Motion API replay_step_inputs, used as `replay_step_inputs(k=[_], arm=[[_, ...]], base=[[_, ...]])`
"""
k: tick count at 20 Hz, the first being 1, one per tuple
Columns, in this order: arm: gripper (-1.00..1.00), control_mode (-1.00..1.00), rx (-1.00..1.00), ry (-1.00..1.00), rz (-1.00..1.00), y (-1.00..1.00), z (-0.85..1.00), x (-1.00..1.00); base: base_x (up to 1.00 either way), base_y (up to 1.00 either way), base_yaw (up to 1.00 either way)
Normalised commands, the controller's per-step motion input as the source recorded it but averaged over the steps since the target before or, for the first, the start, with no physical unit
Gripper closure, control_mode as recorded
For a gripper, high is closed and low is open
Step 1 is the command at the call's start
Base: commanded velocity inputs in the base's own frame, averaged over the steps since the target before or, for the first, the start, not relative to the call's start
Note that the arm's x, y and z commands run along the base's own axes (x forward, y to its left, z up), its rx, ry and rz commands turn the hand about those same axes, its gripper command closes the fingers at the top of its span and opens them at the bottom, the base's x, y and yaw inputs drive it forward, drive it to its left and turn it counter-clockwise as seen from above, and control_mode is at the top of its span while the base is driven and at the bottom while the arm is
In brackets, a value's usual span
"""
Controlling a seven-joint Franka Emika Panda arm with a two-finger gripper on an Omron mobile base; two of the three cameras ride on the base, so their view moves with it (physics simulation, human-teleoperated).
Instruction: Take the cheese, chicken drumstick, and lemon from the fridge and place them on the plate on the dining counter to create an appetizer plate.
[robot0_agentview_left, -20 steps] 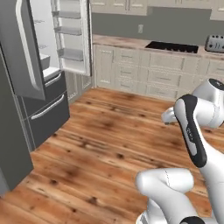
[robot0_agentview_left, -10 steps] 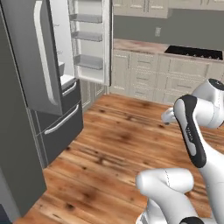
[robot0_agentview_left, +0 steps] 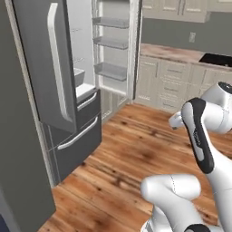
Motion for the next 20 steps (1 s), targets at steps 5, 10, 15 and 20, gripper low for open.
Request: replay_step_inputs(k=[5, 10, 15, 20], arm=[[-1.0, 1.0, 0.0, 0.0, 0.0, 0.0, 0.0, 0.0], [-1.0, 1.0, 0.0, 0.0, 0.0, 0.0, 0.0, 0.0], [-1.0, 1.0, 0.0, 0.0, 0.0, 0.0, 0.0, 0.0], [-1.0, 1.0, 0.0, 0.0, 0.0, 0.0, 0.0, 0.0]], base=[[0.73, 0.0, 0.4], [0.65, -0.06, 0.41], [0.49, -0.32, 0.38], [0.36, -0.5, 0.33]])
